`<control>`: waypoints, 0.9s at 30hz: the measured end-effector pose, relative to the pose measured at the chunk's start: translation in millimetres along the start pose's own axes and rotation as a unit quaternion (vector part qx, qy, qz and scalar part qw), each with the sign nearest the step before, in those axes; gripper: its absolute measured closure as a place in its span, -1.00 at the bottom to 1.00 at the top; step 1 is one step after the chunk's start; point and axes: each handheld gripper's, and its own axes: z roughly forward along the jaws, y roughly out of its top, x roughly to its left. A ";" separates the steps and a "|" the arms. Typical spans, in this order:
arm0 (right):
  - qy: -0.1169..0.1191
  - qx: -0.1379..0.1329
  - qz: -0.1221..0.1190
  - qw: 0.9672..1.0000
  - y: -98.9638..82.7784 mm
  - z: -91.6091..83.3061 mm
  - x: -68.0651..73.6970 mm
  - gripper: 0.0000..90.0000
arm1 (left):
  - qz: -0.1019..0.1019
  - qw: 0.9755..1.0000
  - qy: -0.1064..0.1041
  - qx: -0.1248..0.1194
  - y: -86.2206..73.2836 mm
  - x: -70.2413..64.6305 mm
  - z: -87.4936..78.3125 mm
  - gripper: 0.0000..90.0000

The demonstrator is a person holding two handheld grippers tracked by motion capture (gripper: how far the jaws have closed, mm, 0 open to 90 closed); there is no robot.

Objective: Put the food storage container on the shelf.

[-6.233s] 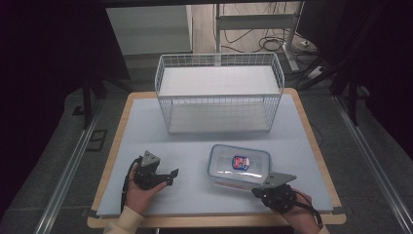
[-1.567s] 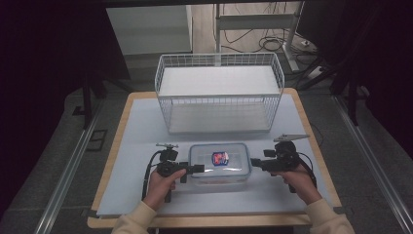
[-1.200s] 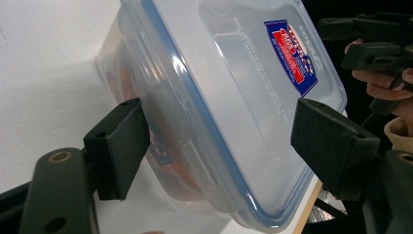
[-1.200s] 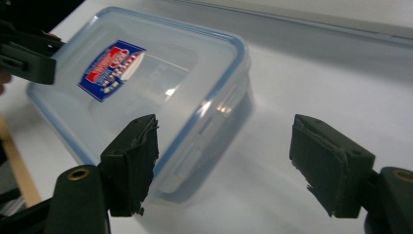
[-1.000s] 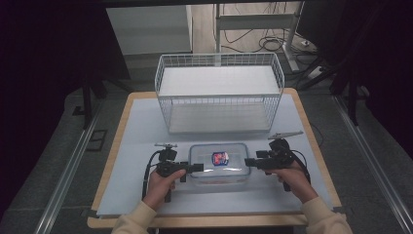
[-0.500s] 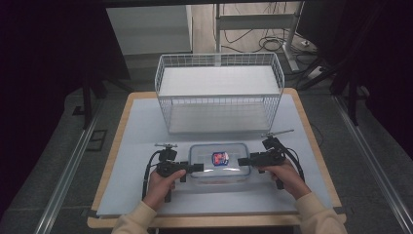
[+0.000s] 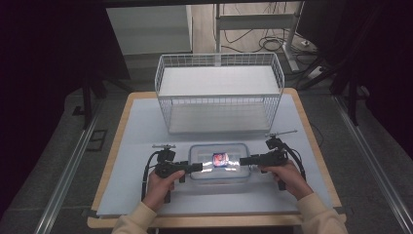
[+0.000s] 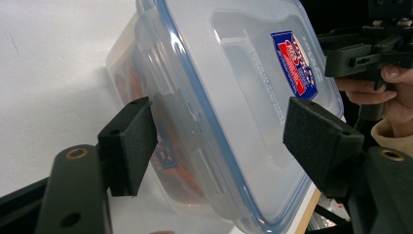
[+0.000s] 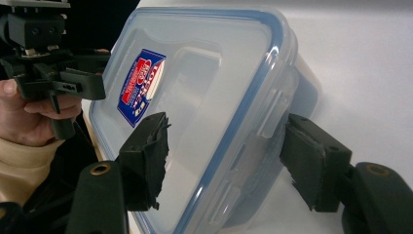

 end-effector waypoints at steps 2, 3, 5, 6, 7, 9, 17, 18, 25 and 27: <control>0.000 -0.001 0.001 1.000 -0.7 -1.1 0.7 -0.16 | 0.001 1.000 -0.001 -0.004 -1.2 -0.6 -1.9 -0.32; 0.001 -0.006 0.001 1.000 -2.4 -2.8 1.9 -0.13 | 0.001 1.000 -0.002 -0.006 -2.0 -1.0 -2.6 -0.29; 0.000 -0.009 -0.001 1.000 -4.1 -3.9 3.6 -0.12 | 0.003 1.000 0.000 -0.011 -3.5 -2.4 -3.4 -0.27; 0.000 -0.009 -0.001 1.000 -4.1 -3.9 3.6 -0.12 | 0.005 1.000 0.001 -0.013 -4.2 -3.1 -3.9 -0.27; -0.003 -0.017 -0.004 1.000 -5.9 -4.6 5.4 -0.11 | 0.007 1.000 0.003 -0.014 -4.9 -4.0 -4.4 -0.26; -0.008 -0.023 -0.012 1.000 -8.3 -5.8 8.1 -0.10 | 0.012 1.000 0.004 -0.020 -7.3 -6.2 -6.3 -0.23; -0.020 -0.039 -0.034 0.998 -18.1 -11.4 18.2 -0.05 | 0.028 0.999 0.011 -0.028 -11.4 -11.7 -9.9 -0.17; -0.020 -0.039 -0.034 0.998 -18.1 -11.4 18.2 -0.05 | 0.025 0.999 0.010 -0.029 -12.0 -12.0 -10.2 -0.17; -0.020 -0.053 -0.038 0.998 -25.4 -15.3 21.8 0.02 | 0.027 0.999 0.008 -0.036 -14.4 -13.9 -13.2 -0.10; -0.016 -0.057 -0.033 0.998 -27.7 -17.0 21.4 0.05 | 0.028 0.999 0.010 -0.039 -15.3 -14.9 -13.6 -0.09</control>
